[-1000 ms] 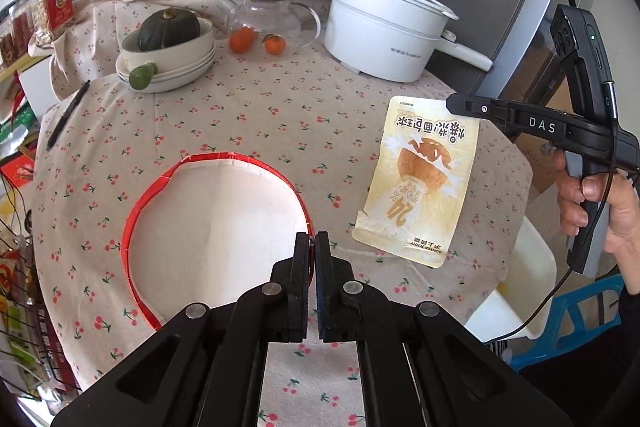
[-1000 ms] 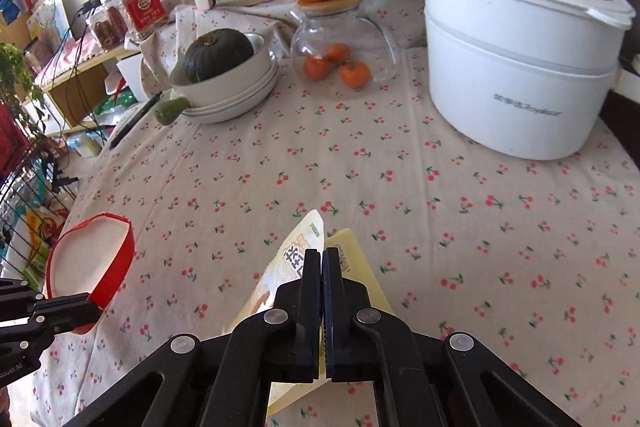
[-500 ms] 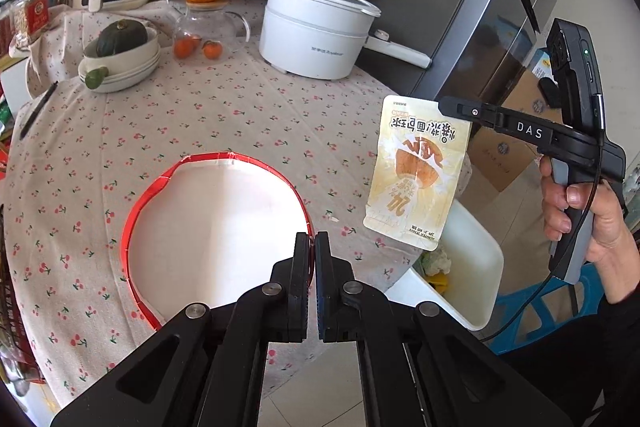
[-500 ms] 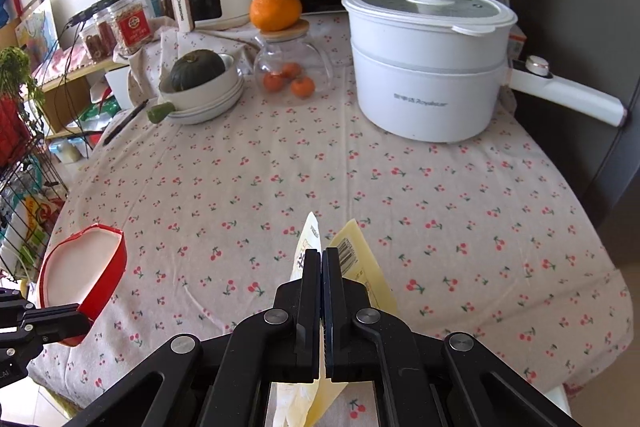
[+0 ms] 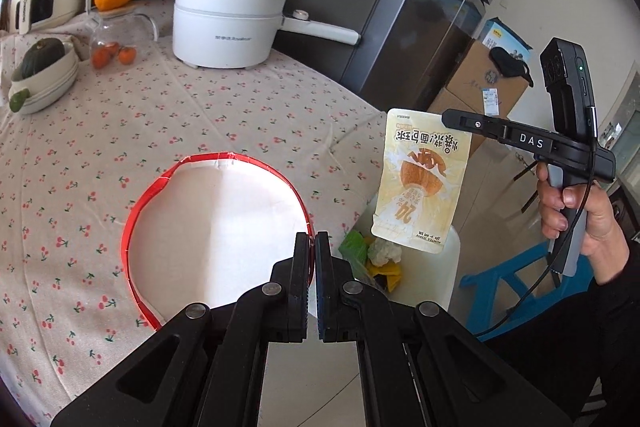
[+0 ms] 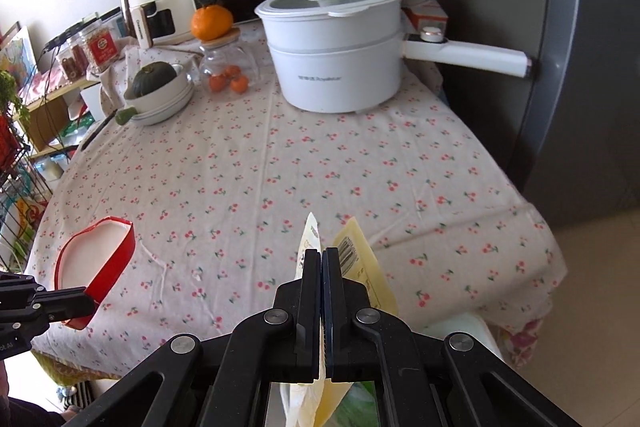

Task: Collect trash
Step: 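Carry the bread pouch and red-rimmed lid over the white bin, then release the bread pouch into the bin while the left gripper drops the lid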

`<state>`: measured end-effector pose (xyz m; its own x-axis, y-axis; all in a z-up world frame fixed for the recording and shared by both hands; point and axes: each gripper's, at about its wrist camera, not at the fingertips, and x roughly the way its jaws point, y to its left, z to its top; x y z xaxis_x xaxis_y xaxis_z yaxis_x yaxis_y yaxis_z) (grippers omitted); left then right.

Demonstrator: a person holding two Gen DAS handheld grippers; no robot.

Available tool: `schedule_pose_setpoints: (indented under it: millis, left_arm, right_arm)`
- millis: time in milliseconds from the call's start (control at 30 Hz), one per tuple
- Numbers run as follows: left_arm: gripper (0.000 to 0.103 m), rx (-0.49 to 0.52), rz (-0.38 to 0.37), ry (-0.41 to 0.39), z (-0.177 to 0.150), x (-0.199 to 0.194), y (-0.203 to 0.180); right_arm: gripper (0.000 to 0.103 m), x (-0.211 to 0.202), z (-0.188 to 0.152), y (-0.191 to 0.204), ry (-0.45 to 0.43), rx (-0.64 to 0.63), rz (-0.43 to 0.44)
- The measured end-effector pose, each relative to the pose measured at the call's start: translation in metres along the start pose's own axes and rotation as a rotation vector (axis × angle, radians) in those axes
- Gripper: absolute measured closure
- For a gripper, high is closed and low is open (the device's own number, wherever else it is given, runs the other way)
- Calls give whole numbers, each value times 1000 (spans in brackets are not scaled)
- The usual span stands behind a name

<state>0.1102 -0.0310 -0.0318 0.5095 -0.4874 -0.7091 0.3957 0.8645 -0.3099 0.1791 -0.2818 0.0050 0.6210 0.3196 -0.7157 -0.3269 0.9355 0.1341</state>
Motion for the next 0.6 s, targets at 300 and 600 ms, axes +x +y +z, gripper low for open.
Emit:
schedule_pose_setpoints:
  millis: [300, 600]
  left_arm:
    - [101, 96, -76, 62, 0, 39, -50]
    - [101, 164, -133, 114, -7, 72, -85]
  right_arm:
    - [103, 9, -42, -49, 133, 47, -75]
    - [71, 29, -71, -79, 273, 118, -122]
